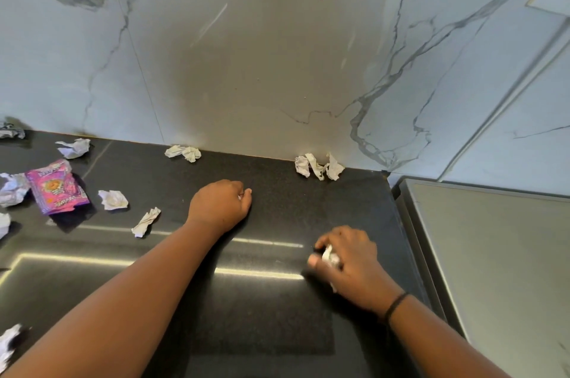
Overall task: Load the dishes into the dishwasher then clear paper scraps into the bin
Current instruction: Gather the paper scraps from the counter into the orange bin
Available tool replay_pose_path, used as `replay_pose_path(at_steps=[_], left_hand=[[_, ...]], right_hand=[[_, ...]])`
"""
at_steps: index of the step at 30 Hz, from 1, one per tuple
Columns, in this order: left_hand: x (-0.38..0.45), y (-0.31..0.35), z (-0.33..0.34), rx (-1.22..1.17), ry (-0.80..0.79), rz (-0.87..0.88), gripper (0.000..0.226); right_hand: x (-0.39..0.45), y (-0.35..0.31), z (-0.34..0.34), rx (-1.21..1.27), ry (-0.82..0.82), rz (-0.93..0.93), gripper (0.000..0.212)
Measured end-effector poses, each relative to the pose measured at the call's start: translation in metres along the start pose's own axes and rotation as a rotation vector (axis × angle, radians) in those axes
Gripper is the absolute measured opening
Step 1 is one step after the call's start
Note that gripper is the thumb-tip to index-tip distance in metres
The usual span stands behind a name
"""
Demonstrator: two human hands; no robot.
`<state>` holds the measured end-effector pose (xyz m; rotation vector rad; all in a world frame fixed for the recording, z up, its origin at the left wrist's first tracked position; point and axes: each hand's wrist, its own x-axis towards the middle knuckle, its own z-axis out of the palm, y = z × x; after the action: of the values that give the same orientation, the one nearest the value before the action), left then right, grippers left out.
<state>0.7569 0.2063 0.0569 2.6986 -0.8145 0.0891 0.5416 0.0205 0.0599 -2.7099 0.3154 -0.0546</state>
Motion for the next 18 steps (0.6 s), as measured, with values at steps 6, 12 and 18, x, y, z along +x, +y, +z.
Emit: replay_pose_path(at_steps=[6,12,18], left_hand=[[-0.039,0.009,-0.007,0.056,-0.071,0.058,0.039],[-0.093,0.012,-0.015,0.106,-0.165,0.112,0.042],[-0.173,0.012,-0.031,0.091,-0.190,0.106,0.040]], right_hand=[[-0.051,-0.028,0.036,-0.293,0.286,-0.105,0.035],[-0.064,-0.047,0.021,-0.389,0.209,-0.025,0.041],[-0.131,-0.072,0.039,-0.392,0.136,-0.046,0.030]])
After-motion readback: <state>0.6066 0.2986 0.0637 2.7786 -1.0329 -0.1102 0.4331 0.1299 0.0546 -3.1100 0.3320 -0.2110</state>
